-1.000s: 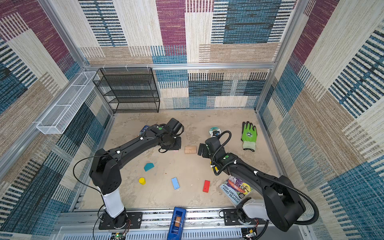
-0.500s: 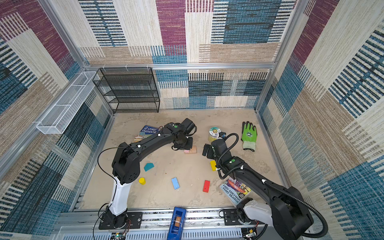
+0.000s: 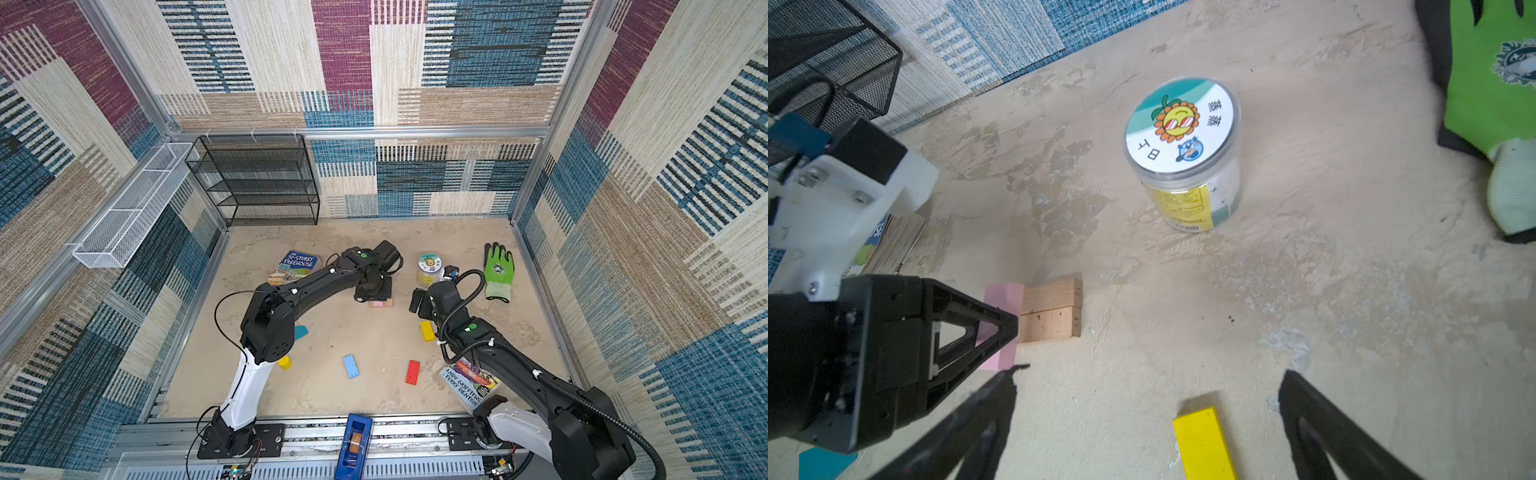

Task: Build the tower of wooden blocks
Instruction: 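Lower the pink block onto the wooden bars with the left gripper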

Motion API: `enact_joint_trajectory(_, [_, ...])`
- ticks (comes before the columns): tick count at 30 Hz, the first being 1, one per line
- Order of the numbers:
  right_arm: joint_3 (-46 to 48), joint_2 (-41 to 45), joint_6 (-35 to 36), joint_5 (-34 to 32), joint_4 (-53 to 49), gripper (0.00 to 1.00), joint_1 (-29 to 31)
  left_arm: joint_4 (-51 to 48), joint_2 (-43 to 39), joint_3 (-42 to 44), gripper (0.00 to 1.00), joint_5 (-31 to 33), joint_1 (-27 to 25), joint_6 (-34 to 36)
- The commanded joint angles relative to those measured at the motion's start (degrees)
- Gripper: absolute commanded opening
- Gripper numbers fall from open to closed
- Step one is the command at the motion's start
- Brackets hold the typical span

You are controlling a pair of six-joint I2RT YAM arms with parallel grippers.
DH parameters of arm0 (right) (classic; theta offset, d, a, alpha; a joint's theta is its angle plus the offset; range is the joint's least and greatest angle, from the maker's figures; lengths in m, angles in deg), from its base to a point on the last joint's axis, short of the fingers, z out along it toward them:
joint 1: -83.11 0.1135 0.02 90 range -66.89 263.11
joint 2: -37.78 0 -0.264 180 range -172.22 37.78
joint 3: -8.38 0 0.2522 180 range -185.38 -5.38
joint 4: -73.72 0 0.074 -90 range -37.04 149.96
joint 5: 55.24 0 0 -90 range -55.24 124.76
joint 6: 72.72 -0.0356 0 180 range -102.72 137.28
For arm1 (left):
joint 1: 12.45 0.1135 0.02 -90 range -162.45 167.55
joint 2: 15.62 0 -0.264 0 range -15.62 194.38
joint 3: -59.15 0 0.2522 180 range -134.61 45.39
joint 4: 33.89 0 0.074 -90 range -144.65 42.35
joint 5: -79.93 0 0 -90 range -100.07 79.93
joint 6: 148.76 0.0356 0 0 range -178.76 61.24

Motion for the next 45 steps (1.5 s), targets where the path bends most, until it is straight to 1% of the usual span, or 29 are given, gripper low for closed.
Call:
enact_joint_trajectory(1, [0.12,0.23,-0.69,-0.66,0.65,1.00,-0.07,-1.14,0.67,-0.64,0.16,1.75,-0.01,-2.23])
enact_joint_trajectory(11, [0.47,0.43,-0.85,-0.69,0.49,1.00,-0.21,-1.18,2.18,-1.92,0.17,3.09,-0.01,-3.87])
enact_joint_trajectory(16, [0.57,0.52,-0.96,-0.65,0.51,1.00,-0.18,-1.39,2.70,-2.48,0.20,4.02,-0.01,-3.76])
enact_joint_trajectory(24, [0.91,0.32,-1.06,-0.46,0.83,1.00,-0.29,-1.60,3.50,-3.30,0.22,3.61,0.04,-3.88])
enact_joint_trajectory(30, [0.94,0.32,-1.07,-0.48,0.78,1.00,-0.28,-2.93,4.20,-4.03,0.24,4.63,-0.01,-4.31])
enact_joint_trajectory(45, [1.28,0.04,-1.34,-0.17,1.13,1.00,-0.39,-2.83,4.80,-4.23,0.28,4.83,-0.01,-4.53])
